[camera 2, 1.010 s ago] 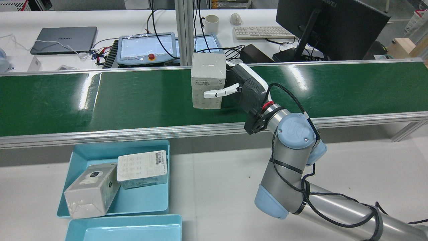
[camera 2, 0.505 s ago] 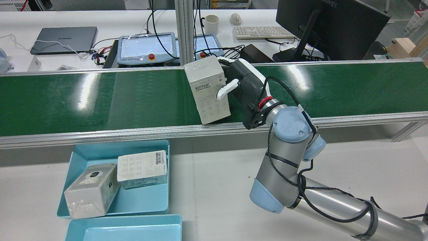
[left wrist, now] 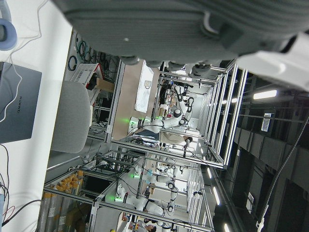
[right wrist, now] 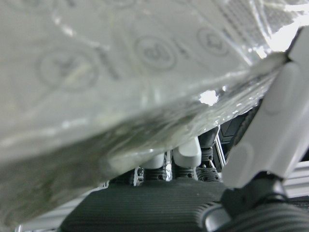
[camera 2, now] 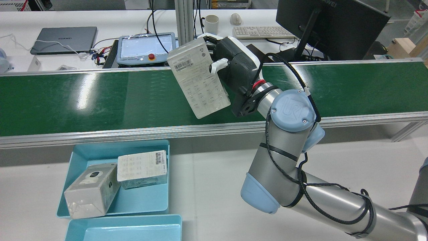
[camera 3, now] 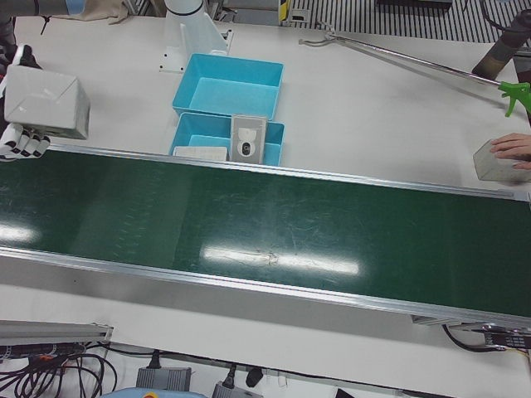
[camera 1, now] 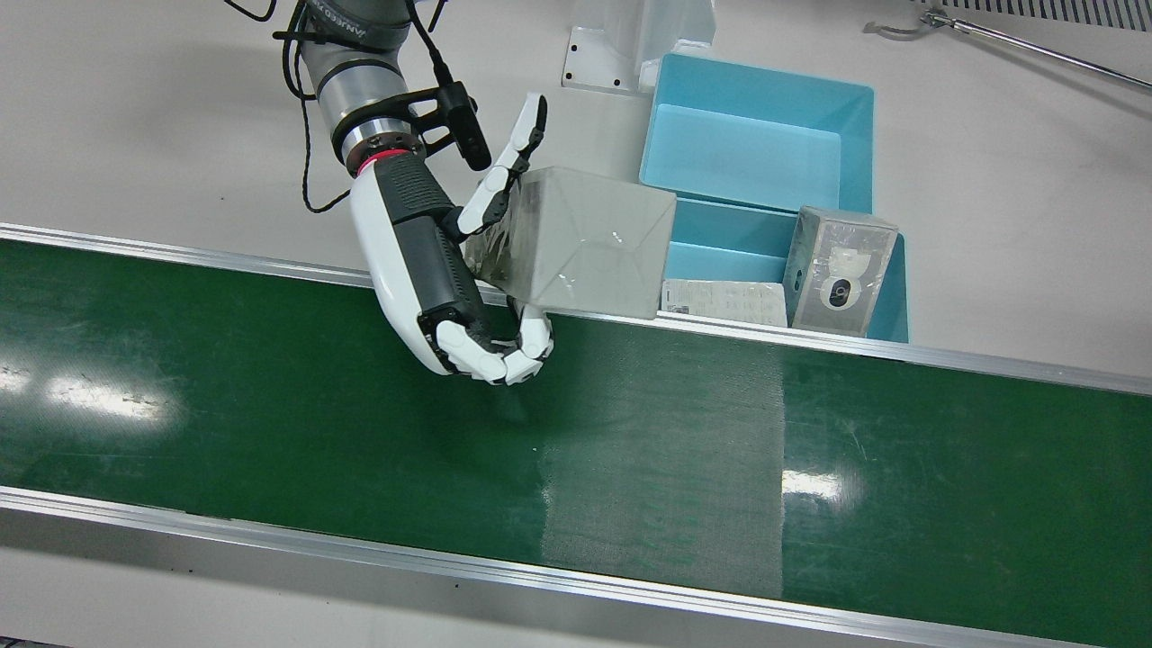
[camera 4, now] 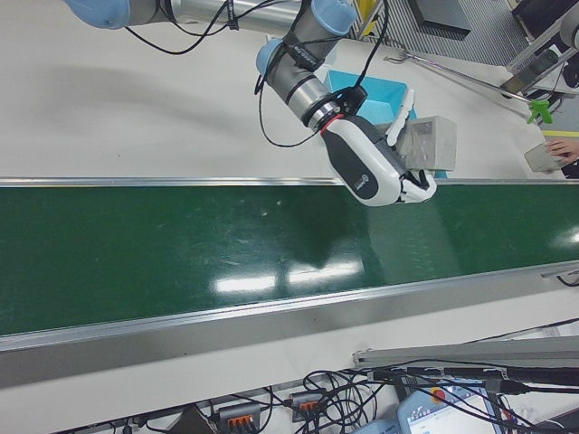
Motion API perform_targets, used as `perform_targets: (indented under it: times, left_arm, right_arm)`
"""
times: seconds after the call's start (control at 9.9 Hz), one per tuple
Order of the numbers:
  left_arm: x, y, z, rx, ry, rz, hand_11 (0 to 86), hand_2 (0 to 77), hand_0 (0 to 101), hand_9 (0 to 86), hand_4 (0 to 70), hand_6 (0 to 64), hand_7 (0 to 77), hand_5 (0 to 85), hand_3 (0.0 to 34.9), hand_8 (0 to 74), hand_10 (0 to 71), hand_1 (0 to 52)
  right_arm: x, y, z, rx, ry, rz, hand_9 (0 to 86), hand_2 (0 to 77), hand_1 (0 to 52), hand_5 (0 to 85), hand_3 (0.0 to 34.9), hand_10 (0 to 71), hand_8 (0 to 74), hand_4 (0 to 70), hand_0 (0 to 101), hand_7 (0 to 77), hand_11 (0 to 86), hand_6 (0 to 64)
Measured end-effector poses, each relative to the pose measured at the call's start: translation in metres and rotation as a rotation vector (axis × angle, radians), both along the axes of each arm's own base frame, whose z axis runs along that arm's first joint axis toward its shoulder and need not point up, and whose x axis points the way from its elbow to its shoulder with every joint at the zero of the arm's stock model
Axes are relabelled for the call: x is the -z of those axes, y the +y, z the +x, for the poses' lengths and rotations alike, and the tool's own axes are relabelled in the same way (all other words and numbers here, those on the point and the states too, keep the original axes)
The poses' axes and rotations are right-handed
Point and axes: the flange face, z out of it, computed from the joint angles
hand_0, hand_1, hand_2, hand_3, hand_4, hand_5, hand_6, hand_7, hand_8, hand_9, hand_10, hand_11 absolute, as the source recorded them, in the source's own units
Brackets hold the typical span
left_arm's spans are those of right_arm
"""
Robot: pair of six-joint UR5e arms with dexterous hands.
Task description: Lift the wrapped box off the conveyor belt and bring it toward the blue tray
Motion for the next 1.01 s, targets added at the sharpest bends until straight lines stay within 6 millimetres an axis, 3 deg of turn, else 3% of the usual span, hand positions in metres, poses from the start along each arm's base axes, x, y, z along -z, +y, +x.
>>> perform_targets:
  times: [0.1, 0.2, 0.3, 0.4, 0.51, 0.61, 0.71, 0.81, 0.91, 1.01]
  left_arm:
    - [0.000, 0.000, 0.000, 0.000, 0.000, 0.000, 0.5, 0.5, 0, 0.5, 0.0, 0.5, 0.5, 1.1, 0.0, 0.5, 0.5, 0.0]
    - [0.000, 0.000, 0.000, 0.000, 0.000, 0.000, 0.5, 0.5, 0, 0.5, 0.0, 0.5, 0.5, 1.1, 0.0, 0.5, 0.5, 0.0]
    - [0.000, 0.000, 0.000, 0.000, 0.000, 0.000, 0.5, 1.1, 0, 0.5, 0.0, 0.5, 0.5, 1.1, 0.0, 0.5, 0.5, 0.0]
    - [0.000, 0.000, 0.000, 0.000, 0.000, 0.000, 0.5, 1.1, 0, 0.5, 0.0, 0.5, 0.5, 1.1, 0.0, 0.5, 0.5, 0.0]
    - [0.000, 0.000, 0.000, 0.000, 0.000, 0.000, 0.5, 0.5, 0, 0.5, 0.0, 0.5, 0.5, 1.1, 0.0, 0.5, 0.5, 0.0]
    - [0.000, 0.000, 0.000, 0.000, 0.000, 0.000, 0.5, 1.1, 0, 0.5, 0.0, 0.0, 0.5, 1.1, 0.0, 0.5, 0.5, 0.0]
    - [0.000, 0.000, 0.000, 0.000, 0.000, 0.000, 0.5, 1.1, 0, 0.5, 0.0, 0.0, 0.5, 1.1, 0.0, 0.5, 0.5, 0.0]
    - [0.000, 0.000, 0.000, 0.000, 0.000, 0.000, 0.5, 0.5, 0, 0.5, 0.0, 0.5, 0.5, 1.1, 0.0, 0.5, 0.0, 0.0]
    - [0.000, 0.000, 0.000, 0.000, 0.000, 0.000, 0.5, 0.5, 0, 0.5, 0.0, 0.5, 0.5, 1.1, 0.0, 0.5, 0.0, 0.0]
    - [0.000, 0.000, 0.000, 0.000, 0.000, 0.000, 0.5, 1.1, 0, 0.5, 0.0, 0.5, 0.5, 1.1, 0.0, 0.5, 0.5, 0.0]
  right_arm:
    - [0.018, 0.008, -0.010, 0.022, -0.019, 0.021, 78.5, 0.0, 0.0, 65.4, 0.0, 65.4, 63.3, 24.5, 46, 76.4, 80.2, 52.4]
    - [0.033, 0.018, -0.024, 0.046, -0.028, 0.039, 78.0, 0.0, 0.0, 67.1, 0.0, 63.8, 69.3, 25.1, 46, 76.4, 79.6, 58.4]
    - [0.046, 0.032, -0.042, 0.071, -0.026, 0.057, 33.3, 3.3, 14.2, 75.8, 0.0, 64.4, 68.7, 34.4, 46, 46.4, 36.5, 58.9]
    - [0.058, 0.046, -0.062, 0.095, -0.019, 0.075, 33.3, 3.3, 14.2, 75.8, 0.0, 64.4, 68.7, 34.4, 46, 46.4, 36.5, 58.9]
    - [0.068, 0.058, -0.082, 0.118, -0.009, 0.084, 41.5, 1.1, 0.5, 69.8, 0.0, 63.8, 68.7, 29.5, 47, 52.4, 42.5, 59.5]
    - [0.073, 0.066, -0.101, 0.139, 0.005, 0.085, 41.5, 1.1, 0.5, 69.8, 0.0, 63.8, 68.7, 29.5, 47, 52.4, 42.5, 59.5]
    - [0.073, 0.070, -0.113, 0.152, 0.016, 0.082, 70.9, 2.2, 1.1, 69.8, 0.0, 63.8, 66.0, 30.5, 47, 70.9, 70.4, 60.5]
    - [0.071, 0.073, -0.121, 0.163, 0.024, 0.079, 70.9, 2.2, 1.1, 69.8, 0.0, 63.8, 66.0, 30.5, 47, 70.9, 70.4, 60.5]
    - [0.069, 0.076, -0.127, 0.171, 0.027, 0.078, 70.9, 2.2, 1.1, 69.8, 0.0, 58.4, 62.2, 30.5, 47, 70.9, 69.3, 60.0]
    - [0.069, 0.078, -0.129, 0.177, 0.027, 0.078, 63.8, 2.2, 1.1, 69.8, 0.0, 50.7, 56.2, 26.7, 47, 70.9, 61.6, 55.1]
